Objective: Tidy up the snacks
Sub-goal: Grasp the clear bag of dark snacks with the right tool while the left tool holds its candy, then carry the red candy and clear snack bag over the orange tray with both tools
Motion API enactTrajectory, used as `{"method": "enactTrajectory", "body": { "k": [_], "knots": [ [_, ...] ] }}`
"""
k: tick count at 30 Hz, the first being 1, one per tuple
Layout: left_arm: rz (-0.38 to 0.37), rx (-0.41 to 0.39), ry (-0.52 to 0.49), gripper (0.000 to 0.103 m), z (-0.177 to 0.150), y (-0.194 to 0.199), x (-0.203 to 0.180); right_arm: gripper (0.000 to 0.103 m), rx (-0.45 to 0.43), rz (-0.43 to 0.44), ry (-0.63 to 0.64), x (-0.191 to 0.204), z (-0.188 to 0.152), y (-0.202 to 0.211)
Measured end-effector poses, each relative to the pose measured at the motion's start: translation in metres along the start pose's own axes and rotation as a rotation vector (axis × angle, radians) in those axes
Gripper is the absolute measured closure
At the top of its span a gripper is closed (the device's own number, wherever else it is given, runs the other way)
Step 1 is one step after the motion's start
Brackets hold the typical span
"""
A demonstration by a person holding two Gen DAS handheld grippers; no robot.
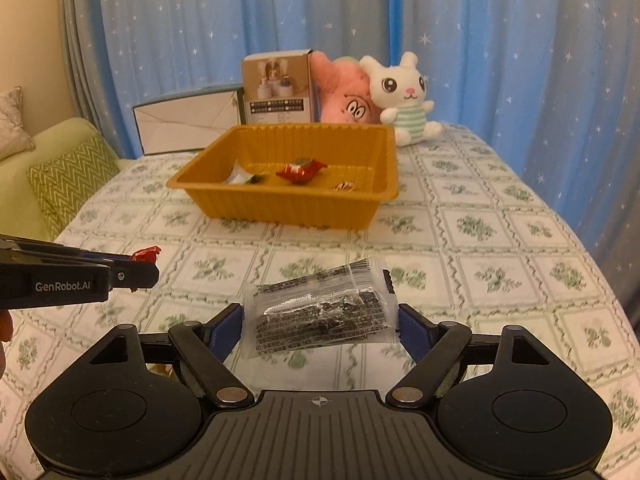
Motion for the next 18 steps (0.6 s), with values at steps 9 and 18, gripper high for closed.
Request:
{"method": "enactTrajectory", "body": {
  "k": [9,18],
  "knots": [
    [0.000,-0.059,0.002,0.085,0.034,-0.009,-0.017,0.022,-0.051,-0.001,0.003,-0.019,0.037,-0.007],
    [0.003,-0.111,0.029,0.085,0.070,-0.023,-0.017,0.022,-0.097,-0.018,-0.014,-0.038,0.072,-0.022]
  ]
}}
Point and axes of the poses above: each gripper's, at about its wrist camera, not at the fingertips, and y roughly against the way its jaws point, x to its left, z to its top, the point moved 9 cm from there along -y, roughly the way its jaws point, and after that the axes turned 10 degrees about y, right-handed, at the moved point
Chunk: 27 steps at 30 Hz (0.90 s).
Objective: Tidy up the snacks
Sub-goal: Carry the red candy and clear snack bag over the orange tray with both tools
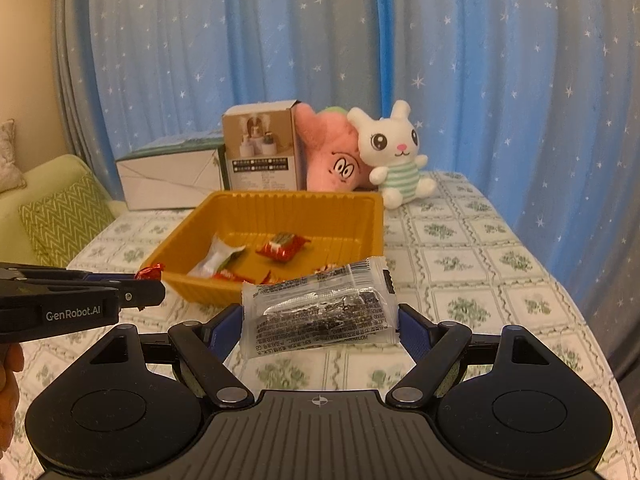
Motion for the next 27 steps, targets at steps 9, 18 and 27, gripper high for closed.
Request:
{"method": "enactTrajectory", "body": {
  "k": [9,18,27],
  "knots": [
    [0.006,-0.032,0.017,0.085,0.030,-0.024,0.006,0.022,0.002,-0.005,-0.051,-0.015,0.017,-0.034],
    [0.025,-0.019,0.046,0.085,0.045,-0.055,0.021,0.022,0.008,-0.007,-0.082,-0.025,0.031,-0.067],
    [0.022,0.003,0.070,0.085,0.055,-0.083,0.031,0.022,0.022,0.011,-0.112,-0.030,0.040,-0.100]
  ]
}}
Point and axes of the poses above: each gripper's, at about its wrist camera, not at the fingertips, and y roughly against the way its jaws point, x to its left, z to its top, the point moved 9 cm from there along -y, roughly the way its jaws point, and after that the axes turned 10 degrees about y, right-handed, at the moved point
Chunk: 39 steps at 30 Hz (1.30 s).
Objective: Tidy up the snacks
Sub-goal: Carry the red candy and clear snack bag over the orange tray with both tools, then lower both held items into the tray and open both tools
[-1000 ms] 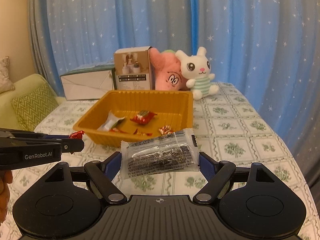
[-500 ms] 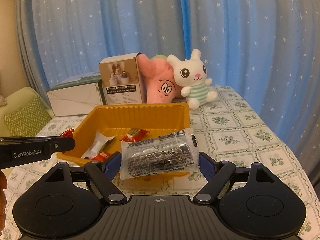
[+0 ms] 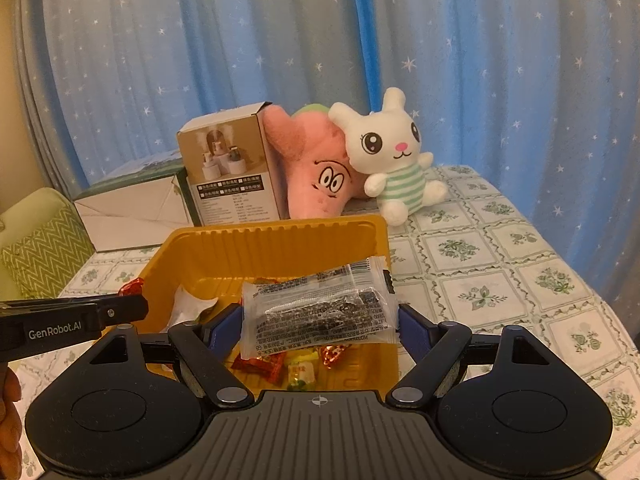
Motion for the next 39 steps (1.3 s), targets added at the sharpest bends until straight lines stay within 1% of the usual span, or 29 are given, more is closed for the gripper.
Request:
{"method": "enactTrajectory", "body": {
  "k": [4,12,15,16,17,18,20,24,29,34,39],
  "knots": [
    [-0.015,0.016,0.023,0.085,0.002,-0.009,0.002,0.022,0.014,0.013,-0.018,0.000,0.000,-0.010],
    [-0.018,0.031,-0.006,0.085,0.000,-0.021,-0.001,0.022,0.021,0.005,-0.028,-0.003,0.002,-0.018],
    [-0.049,0.041,-0.002,0.084,0.000,-0.023,-0.005,0.022,0.026,0.001,-0.035,-0.004,0.000,-0.020],
    [-0.062,0.043,0.003,0.082,0.000,-0.023,-0.006,0.022,0.029,0.000,-0.036,-0.005,-0.001,-0.020],
    [-0.061,0.041,0.005,0.072,0.000,-0.023,-0.006,0.022,0.030,-0.001,-0.038,-0.005,-0.002,-0.020],
    [-0.047,0.037,-0.002,0.067,-0.001,-0.022,-0.005,0.022,0.031,-0.002,-0.038,-0.006,-0.002,-0.021],
    [-0.025,0.029,-0.023,0.067,0.000,-0.021,-0.004,0.022,0.030,-0.006,-0.043,-0.007,-0.001,-0.020],
    [-0.006,0.015,0.008,0.067,0.004,-0.019,0.007,0.022,0.027,-0.005,-0.048,-0.007,0.000,-0.020],
    [0.002,0.010,0.023,0.067,0.006,-0.017,0.014,0.022,0.029,0.011,-0.053,-0.005,-0.001,-0.021],
    [0.002,0.014,0.022,0.067,0.006,-0.017,0.014,0.022,0.017,0.027,-0.061,-0.003,0.000,-0.021],
    [0.023,0.015,0.009,0.067,0.003,-0.018,0.016,0.022,0.012,0.046,-0.086,-0.003,0.000,-0.021]
  ]
}}
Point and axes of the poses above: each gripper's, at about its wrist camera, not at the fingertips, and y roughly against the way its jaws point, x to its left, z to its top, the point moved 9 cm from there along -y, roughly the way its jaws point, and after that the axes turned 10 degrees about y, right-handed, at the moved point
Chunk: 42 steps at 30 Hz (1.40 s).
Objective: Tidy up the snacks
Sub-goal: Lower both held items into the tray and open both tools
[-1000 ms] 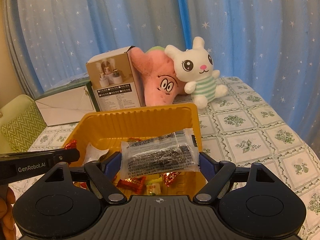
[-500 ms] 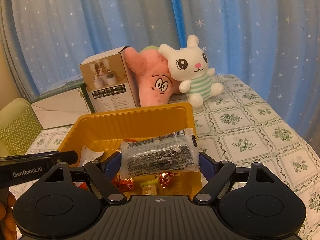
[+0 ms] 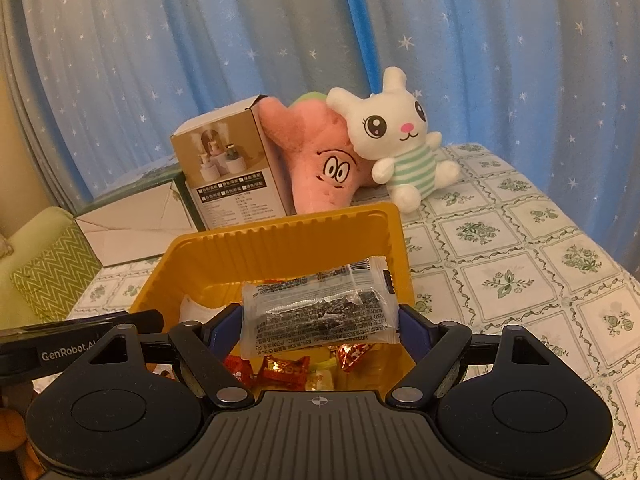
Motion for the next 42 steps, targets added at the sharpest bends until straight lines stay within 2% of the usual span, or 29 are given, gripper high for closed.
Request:
{"method": "enactTrajectory", "body": {
  "k": [8,14,27,39,42],
  "knots": [
    [0.009,0.005,0.000,0.059,-0.003,-0.002,0.000,0.016,0.007,0.054,-0.038,0.002,-0.002,-0.007],
    [0.014,0.009,0.002,0.058,-0.004,-0.003,0.004,0.016,-0.027,0.033,-0.056,-0.006,0.004,-0.001],
    [0.016,0.006,-0.012,0.054,-0.006,0.001,0.000,0.016,-0.039,-0.006,-0.064,-0.013,0.006,0.004],
    [0.027,-0.002,-0.023,0.035,-0.027,0.037,-0.014,0.016,-0.071,-0.046,-0.073,-0.015,-0.005,0.044],
    [0.036,-0.003,-0.014,0.034,-0.035,0.053,-0.015,0.016,-0.073,-0.048,-0.087,-0.015,-0.014,0.062]
  ]
}}
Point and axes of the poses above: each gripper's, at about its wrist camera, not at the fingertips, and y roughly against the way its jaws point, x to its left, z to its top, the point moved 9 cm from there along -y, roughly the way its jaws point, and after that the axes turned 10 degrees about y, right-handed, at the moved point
